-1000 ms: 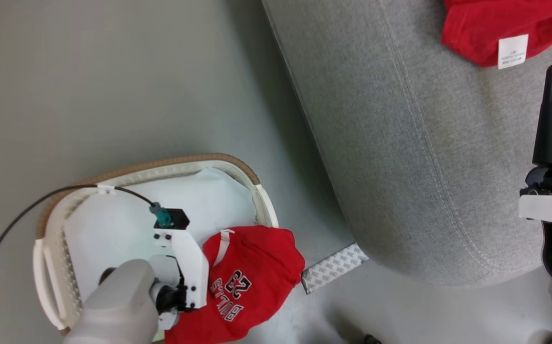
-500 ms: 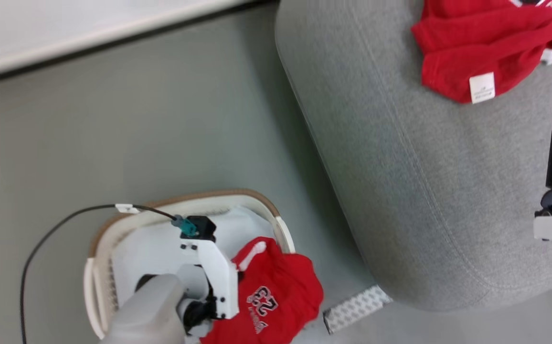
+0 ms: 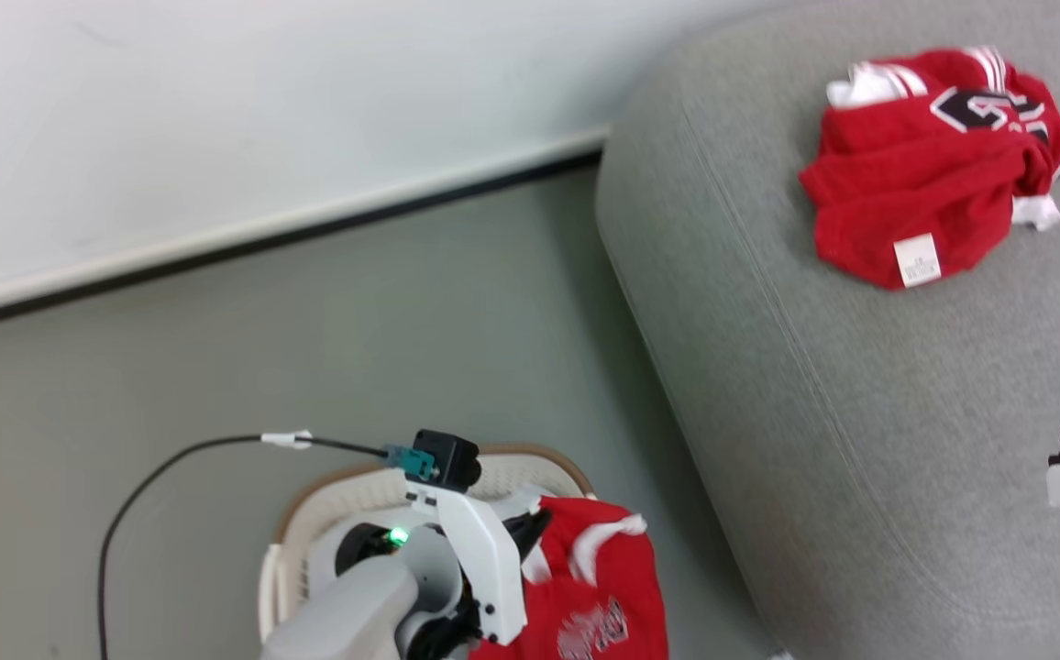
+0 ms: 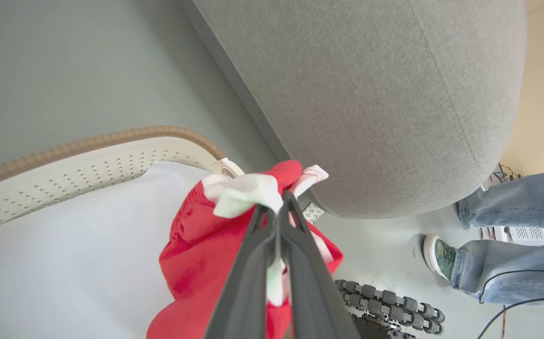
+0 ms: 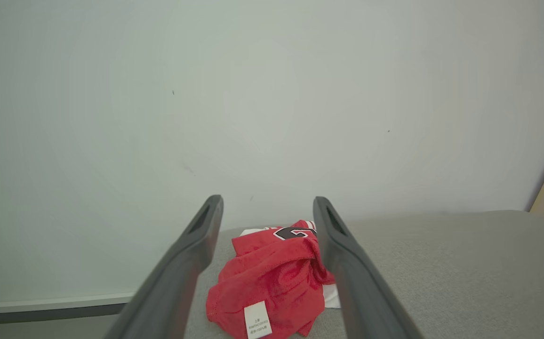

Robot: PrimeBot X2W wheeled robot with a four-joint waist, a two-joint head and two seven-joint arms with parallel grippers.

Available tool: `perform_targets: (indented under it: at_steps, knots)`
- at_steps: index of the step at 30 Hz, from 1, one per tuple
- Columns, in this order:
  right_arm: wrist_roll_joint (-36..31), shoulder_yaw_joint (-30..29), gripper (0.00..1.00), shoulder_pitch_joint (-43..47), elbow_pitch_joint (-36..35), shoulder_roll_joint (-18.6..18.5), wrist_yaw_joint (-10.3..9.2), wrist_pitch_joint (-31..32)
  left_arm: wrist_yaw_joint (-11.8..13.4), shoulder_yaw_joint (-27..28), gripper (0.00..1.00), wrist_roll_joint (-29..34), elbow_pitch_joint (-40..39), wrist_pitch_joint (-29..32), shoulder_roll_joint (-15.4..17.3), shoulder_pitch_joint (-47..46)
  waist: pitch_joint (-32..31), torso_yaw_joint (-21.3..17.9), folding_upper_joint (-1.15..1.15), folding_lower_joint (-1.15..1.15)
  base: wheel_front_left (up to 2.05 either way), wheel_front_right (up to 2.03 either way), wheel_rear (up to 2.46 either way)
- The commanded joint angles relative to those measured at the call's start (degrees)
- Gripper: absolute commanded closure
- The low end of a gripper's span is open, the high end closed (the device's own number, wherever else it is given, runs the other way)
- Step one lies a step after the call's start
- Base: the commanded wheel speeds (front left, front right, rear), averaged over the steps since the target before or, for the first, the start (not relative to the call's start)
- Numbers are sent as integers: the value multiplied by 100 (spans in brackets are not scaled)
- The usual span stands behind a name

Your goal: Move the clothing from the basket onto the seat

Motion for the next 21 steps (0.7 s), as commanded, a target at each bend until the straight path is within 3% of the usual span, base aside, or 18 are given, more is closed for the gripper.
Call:
perform_targets:
  at_steps: [1, 16, 21]
  knots:
    - [12, 13, 0, 138, 50, -83, -13, -14, 0, -113, 100, -125, -151, -210, 52, 109, -417, 290, 0, 2, 0, 0, 0]
    - [-6, 105, 0, 568, 110, -231, -13, -14, 8, -490, 100, -31, -1087, -1404, 369, -4, -1198, 719, 0, 2, 0, 0, 0]
    - [22, 157, 0, 698, 140, -249, -13, -14, 245, -375, 100, 192, -1648, -1728, 537, -164, -1436, 837, 0, 2, 0, 0, 0]
